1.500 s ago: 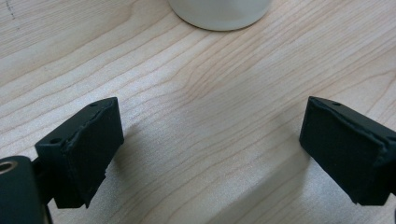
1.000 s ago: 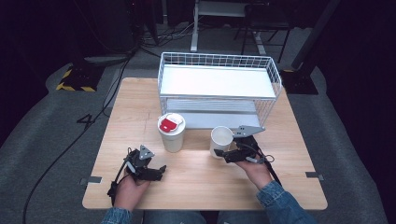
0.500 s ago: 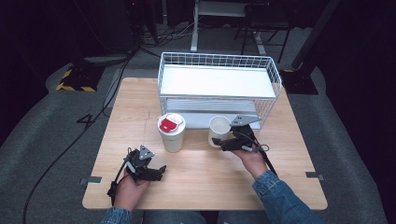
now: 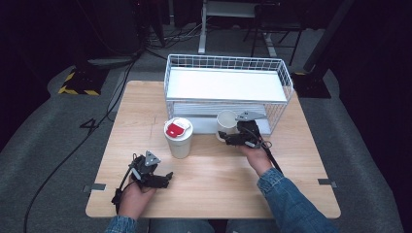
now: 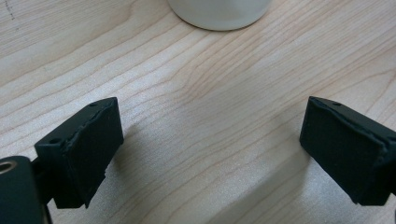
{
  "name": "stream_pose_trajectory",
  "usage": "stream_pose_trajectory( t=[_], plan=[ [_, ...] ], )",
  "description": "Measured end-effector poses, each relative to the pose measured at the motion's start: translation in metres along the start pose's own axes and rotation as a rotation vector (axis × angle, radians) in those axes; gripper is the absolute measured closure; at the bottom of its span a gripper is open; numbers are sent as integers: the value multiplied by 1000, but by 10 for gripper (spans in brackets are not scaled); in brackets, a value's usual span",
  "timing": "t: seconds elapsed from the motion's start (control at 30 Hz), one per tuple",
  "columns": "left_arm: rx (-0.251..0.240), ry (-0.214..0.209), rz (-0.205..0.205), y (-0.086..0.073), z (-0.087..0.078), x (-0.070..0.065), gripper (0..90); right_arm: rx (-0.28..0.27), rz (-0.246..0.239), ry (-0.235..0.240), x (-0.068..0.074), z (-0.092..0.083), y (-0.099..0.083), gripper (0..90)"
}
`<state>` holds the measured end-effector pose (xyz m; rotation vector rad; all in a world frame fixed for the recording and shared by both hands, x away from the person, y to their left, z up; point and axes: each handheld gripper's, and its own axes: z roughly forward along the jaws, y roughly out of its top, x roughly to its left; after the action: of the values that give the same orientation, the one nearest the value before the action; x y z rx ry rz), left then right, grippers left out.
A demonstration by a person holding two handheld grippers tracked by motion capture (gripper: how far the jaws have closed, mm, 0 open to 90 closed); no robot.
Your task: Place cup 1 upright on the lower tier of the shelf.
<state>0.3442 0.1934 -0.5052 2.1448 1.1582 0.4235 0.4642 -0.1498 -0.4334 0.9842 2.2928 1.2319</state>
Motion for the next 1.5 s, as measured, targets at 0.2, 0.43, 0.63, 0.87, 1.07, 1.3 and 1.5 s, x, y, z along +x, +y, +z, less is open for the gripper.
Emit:
stream_pose_trajectory(
  t=[0.2, 0.43, 0.63, 0.87, 1.07, 1.3, 1.5],
  plan=[
    [0, 0, 0, 0, 0, 0, 67, -8, 6, -19, -3, 8, 4, 224],
    [0, -1, 0, 0, 0, 0, 67, -13, 16, -36, -6, 16, 5, 224],
    [1, -1, 1, 0, 0, 0, 66, -17, 35, -55, -11, 28, 3, 224],
    [1, -2, 1, 0, 0, 0, 64, -31, 62, -73, -18, 37, 2, 224],
    [1, -3, 1, 0, 0, 0, 63, -27, 58, -90, -19, 44, 3, 224],
    [1, -2, 2, 0, 0, 0, 63, -25, 56, -95, -19, 53, 7, 224],
    [1, -3, 2, 0, 0, 0, 64, -30, 71, -99, -20, 61, 5, 225]
  ],
)
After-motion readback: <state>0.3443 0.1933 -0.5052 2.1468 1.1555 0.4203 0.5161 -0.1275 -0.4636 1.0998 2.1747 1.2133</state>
